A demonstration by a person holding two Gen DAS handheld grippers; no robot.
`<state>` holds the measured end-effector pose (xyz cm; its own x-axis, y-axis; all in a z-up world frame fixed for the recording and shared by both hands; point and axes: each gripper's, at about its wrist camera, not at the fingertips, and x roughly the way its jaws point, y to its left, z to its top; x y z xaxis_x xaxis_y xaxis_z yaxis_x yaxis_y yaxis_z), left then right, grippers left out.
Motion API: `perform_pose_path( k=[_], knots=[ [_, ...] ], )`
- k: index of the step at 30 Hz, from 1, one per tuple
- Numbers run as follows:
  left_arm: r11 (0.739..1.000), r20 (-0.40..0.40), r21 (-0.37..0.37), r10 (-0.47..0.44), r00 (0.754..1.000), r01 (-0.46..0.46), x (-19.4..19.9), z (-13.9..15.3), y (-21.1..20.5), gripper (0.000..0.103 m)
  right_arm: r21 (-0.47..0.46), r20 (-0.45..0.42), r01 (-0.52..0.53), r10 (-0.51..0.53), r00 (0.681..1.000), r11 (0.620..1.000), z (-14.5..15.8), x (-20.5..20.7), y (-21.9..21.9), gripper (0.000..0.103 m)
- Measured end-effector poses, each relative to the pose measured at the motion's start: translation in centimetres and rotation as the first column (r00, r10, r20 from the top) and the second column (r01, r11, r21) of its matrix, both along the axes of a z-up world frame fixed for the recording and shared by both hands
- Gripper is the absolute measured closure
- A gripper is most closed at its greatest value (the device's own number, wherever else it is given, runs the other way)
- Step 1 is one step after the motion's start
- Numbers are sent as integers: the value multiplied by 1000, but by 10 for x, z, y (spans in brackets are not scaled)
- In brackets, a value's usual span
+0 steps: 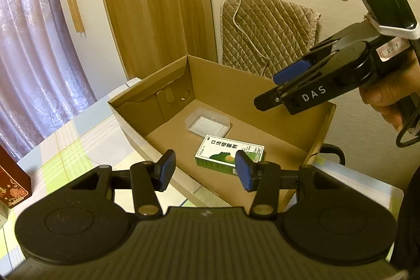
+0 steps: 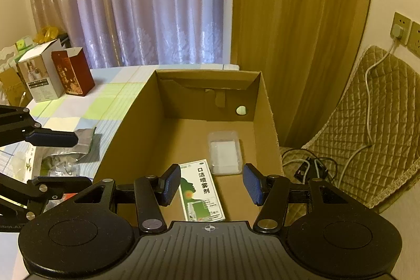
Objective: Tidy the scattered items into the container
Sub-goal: 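Open the right gripper to drop the spray box into the cardboard box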
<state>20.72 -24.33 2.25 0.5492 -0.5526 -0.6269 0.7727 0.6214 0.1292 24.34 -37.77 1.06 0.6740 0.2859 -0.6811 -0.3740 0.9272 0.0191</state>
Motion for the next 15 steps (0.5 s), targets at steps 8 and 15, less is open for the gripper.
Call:
perform_pose_path(
  k=[8, 15],
  knots=[
    [1000, 6, -5, 19, 1000, -19, -5, 7, 12, 58, -12, 5, -5, 5, 1000, 1000, 7, -8, 6, 44],
    [999, 8, -11, 48, 999, -48, -15, 14, 30, 58, -15, 15, -26, 27, 1000, 1000, 17, -19, 19, 44]
  ],
)
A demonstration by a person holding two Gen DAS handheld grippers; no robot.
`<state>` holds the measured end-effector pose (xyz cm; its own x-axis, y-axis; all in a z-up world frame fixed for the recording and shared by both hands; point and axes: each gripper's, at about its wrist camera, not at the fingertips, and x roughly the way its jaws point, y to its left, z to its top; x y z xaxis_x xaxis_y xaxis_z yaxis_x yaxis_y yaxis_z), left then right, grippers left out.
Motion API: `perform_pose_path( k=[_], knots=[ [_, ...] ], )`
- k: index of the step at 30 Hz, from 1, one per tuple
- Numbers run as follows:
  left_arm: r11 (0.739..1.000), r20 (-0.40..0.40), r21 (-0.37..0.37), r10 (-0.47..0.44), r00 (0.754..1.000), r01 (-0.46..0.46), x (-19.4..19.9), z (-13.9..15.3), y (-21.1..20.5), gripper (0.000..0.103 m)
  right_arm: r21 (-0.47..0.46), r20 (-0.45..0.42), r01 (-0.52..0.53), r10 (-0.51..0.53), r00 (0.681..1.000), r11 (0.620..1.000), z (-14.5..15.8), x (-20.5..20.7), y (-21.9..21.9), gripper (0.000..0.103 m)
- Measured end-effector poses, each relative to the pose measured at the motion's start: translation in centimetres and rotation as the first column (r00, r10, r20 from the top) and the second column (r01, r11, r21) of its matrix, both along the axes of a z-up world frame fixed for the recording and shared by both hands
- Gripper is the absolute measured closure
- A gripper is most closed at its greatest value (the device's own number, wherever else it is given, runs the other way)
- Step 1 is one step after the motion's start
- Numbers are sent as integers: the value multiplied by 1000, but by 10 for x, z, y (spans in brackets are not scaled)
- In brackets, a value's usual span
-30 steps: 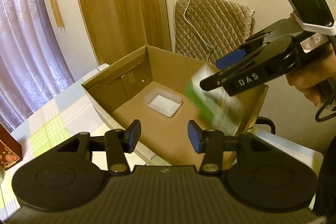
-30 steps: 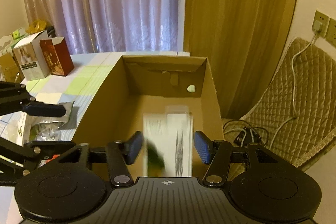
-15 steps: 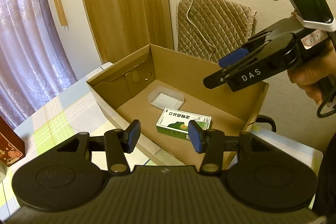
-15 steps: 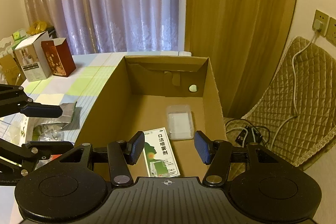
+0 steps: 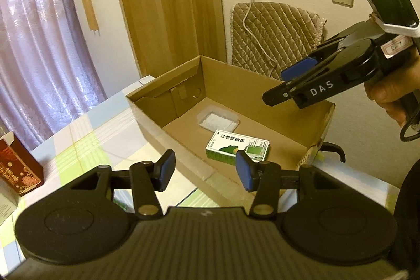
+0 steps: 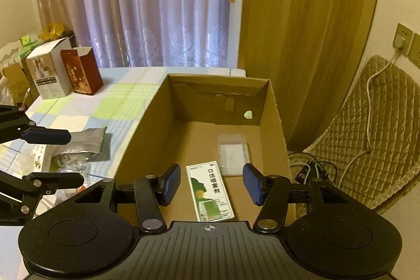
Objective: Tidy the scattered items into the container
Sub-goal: 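Open the right gripper to drop the spray box into the cardboard box, then move both tools back over the scattered items on the table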
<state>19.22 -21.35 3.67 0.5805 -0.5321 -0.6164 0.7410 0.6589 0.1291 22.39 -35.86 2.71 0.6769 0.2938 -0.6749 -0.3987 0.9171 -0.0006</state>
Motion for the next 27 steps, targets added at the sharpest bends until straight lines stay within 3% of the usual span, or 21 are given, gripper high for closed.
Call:
perform_pose_path(
  k=[12, 13, 14, 15, 22, 26, 27],
  knots=[
    [995, 7, -16, 94, 996, -94, -28, 9, 60, 51, 4, 40, -82, 82, 996, 997, 17, -34, 48, 44],
    [994, 7, -17, 106, 994, -106, -31, 9, 67, 49, 6, 45, -89, 89, 995, 996, 18, -37, 53, 36],
    [993, 8, -17, 120, 993, -120, -34, 9, 75, 46, 11, 54, -96, 95, 994, 995, 19, -41, 59, 22],
    [991, 9, -17, 131, 991, -131, -36, 8, 83, 45, 15, 75, -102, 100, 992, 995, 20, -46, 63, 0],
    [962, -6, -5, 274, 962, -274, -56, -3, 161, 27, 26, 97, -192, 189, 977, 981, 20, -70, 109, 0],
    [935, -3, 14, 354, 935, -353, -65, -9, 205, 5, 34, 87, -240, 236, 968, 970, 14, -81, 135, 0],
    [928, 1, 16, 372, 928, -372, -68, -10, 216, 4, 39, 83, -249, 245, 966, 968, 12, -85, 140, 0]
  ],
)
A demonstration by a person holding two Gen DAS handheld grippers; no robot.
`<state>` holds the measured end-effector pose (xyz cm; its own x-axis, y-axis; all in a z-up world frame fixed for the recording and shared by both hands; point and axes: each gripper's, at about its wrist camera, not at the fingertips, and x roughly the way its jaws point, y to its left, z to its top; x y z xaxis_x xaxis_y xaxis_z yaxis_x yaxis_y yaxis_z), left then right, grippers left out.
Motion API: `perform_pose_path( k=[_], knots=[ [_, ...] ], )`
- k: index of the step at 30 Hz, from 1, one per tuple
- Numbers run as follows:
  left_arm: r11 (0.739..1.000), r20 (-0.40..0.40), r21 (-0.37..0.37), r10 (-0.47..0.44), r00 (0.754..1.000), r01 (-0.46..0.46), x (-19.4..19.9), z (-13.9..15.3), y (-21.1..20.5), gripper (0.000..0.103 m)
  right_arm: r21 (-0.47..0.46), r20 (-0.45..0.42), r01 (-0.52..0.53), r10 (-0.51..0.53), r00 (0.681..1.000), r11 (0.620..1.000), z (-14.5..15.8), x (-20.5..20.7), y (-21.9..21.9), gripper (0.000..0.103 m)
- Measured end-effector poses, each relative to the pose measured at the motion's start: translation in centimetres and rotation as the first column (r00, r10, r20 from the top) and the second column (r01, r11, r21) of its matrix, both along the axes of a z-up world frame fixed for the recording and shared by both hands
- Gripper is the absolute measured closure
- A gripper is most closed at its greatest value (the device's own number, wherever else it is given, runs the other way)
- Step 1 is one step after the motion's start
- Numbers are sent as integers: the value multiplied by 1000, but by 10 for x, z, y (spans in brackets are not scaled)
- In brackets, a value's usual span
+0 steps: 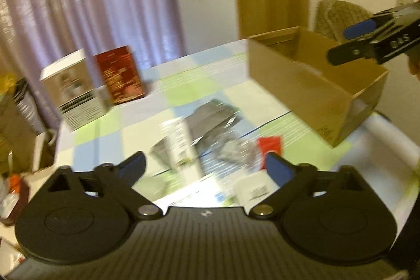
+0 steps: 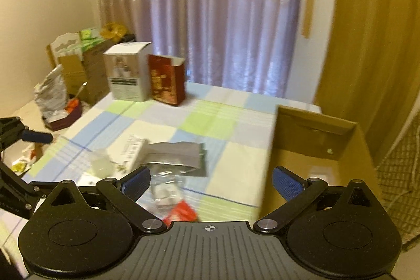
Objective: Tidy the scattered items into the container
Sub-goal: 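Move both tools back over the scattered items on the table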
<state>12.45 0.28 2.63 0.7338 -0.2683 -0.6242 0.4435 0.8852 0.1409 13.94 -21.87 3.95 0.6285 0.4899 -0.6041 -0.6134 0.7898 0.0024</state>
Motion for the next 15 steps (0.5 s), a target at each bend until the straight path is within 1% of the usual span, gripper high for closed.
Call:
perform_pose_path(
  k=[3, 5, 10, 12, 15],
  knots=[
    [999, -6, 17, 36, 999, -36, -5, -5, 22, 1, 9, -22, -22, 22, 1000, 1000, -7, -9, 15, 0],
    [998, -12, 36, 45, 999, -44, -8, -9, 33, 1, 8, -39, -39, 40, 998, 999, -15, -15, 26, 0],
    [997, -42, 70, 19, 999, -16, -8, -26, 46, 1, -20, -87, -91, 89, 992, 996, -41, -31, 44, 0],
    [996, -62, 92, 8, 998, -2, -5, -35, 47, 1, -40, -112, -99, 94, 989, 994, -56, -36, 50, 0],
    [996, -103, 92, 8, 995, 2, 2, -50, 48, 1, -56, -155, -100, 90, 984, 993, -77, -38, 57, 0]
  ],
)
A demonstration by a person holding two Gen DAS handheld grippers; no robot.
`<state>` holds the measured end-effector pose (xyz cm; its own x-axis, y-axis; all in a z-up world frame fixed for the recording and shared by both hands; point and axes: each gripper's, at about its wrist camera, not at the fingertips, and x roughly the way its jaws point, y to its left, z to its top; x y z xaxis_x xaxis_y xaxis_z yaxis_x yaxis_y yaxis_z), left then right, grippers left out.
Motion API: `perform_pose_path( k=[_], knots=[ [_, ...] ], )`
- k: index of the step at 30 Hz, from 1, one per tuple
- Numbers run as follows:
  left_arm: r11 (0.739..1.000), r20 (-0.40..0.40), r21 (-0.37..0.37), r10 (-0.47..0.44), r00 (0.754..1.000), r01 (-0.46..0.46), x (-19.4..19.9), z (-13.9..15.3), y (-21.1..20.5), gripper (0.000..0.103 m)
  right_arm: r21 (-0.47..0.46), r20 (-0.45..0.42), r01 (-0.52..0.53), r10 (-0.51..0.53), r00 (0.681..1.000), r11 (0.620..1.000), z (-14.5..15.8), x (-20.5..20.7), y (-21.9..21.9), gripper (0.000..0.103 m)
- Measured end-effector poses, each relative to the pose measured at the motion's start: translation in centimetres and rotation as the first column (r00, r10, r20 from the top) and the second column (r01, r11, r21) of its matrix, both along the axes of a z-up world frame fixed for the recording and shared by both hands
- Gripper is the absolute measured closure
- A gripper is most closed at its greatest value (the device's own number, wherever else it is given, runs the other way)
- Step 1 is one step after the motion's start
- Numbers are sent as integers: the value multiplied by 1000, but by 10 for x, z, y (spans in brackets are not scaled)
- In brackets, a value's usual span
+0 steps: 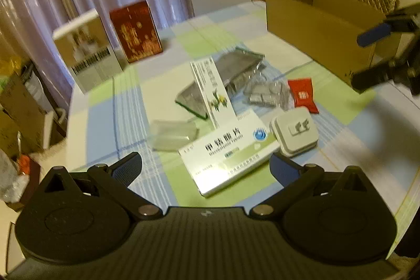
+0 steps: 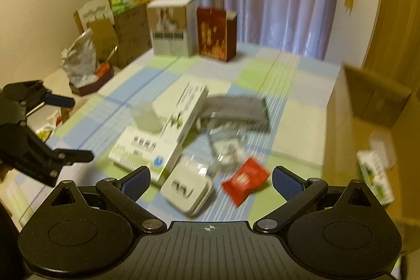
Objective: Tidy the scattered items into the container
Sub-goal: 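Move both tools back over the scattered items on the table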
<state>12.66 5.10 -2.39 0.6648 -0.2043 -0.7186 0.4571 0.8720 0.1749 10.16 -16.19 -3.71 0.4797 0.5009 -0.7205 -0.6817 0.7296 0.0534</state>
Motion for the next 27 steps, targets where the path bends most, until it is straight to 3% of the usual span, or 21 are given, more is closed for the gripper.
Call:
perform_pose_path(
  k=[5, 11, 17, 21, 27],
  knots=[
    [1000, -44, -19, 0, 999, -1, 15, -27, -1, 1, -33, -50, 0, -2, 999, 999, -27, 5, 5, 0],
    [985, -46, 78, -153, 987, 156, 33, -52, -8, 1, -85, -63, -47, 42, 997, 995, -49, 12, 6, 0],
    [936, -79, 101, -330, 941, 337, 62, -70, -16, 1, -104, -82, -45, 36, 996, 994, -65, 21, 10, 0],
    [905, -130, 97, -402, 907, 415, 78, -80, -21, 1, -117, -95, -43, 32, 995, 992, -74, 26, 11, 0],
    [917, -245, 36, -378, 893, 398, 82, -88, -18, 2, -115, -108, -26, 14, 994, 993, -79, 34, 10, 0]
  ],
)
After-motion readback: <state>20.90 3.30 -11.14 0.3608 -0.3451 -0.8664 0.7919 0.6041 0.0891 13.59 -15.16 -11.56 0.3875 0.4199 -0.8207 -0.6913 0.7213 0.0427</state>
